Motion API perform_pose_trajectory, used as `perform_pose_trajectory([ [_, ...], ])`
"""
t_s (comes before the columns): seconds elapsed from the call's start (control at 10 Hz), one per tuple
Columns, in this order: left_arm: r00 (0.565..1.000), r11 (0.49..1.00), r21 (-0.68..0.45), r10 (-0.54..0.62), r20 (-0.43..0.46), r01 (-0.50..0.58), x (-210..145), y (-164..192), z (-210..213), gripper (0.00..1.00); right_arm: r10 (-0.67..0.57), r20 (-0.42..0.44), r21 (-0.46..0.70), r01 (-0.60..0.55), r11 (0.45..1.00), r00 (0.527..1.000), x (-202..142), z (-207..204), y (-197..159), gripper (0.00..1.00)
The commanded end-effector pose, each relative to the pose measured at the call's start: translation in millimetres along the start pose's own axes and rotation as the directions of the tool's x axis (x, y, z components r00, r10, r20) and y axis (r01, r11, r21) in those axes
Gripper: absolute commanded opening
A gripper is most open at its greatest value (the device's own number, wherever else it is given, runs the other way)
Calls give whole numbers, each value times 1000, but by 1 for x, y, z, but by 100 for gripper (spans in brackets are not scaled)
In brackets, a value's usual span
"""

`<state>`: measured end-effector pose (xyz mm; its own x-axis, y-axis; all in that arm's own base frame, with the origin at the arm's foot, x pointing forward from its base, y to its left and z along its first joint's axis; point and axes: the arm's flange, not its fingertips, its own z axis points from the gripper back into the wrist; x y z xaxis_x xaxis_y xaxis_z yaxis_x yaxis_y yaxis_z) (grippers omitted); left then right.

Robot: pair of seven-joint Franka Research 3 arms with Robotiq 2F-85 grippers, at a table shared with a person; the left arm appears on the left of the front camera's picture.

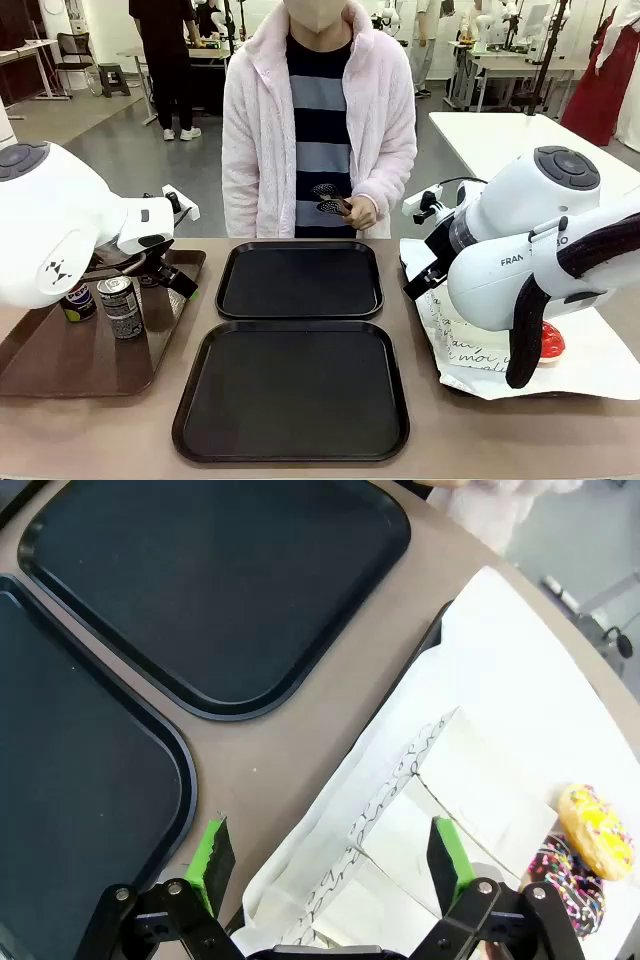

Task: Set up donuts and drinks on trays.
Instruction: Pick up one Pepsi coke and place it on the Flat Tray.

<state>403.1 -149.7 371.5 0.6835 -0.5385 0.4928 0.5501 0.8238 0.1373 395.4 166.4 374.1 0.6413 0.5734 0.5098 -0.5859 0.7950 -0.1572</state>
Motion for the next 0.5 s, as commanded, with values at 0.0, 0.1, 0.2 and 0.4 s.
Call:
perform_pose_trajectory([
  [0.0, 1000, 1000, 0, 0, 0, 0, 0, 0, 0, 100, 0, 0, 0, 0, 1000, 1000, 0, 0, 0, 100],
  [0.1, 1000, 1000, 0, 0, 0, 0, 0, 0, 0, 100, 0, 0, 0, 0, 1000, 1000, 0, 0, 0, 100],
  [0.2, 1000, 1000, 0, 0, 0, 0, 0, 0, 0, 100, 0, 0, 0, 0, 1000, 1000, 0, 0, 0, 100],
  [0.4, 1000, 1000, 0, 0, 0, 0, 0, 0, 0, 100, 0, 0, 0, 0, 1000, 1000, 0, 0, 0, 100],
])
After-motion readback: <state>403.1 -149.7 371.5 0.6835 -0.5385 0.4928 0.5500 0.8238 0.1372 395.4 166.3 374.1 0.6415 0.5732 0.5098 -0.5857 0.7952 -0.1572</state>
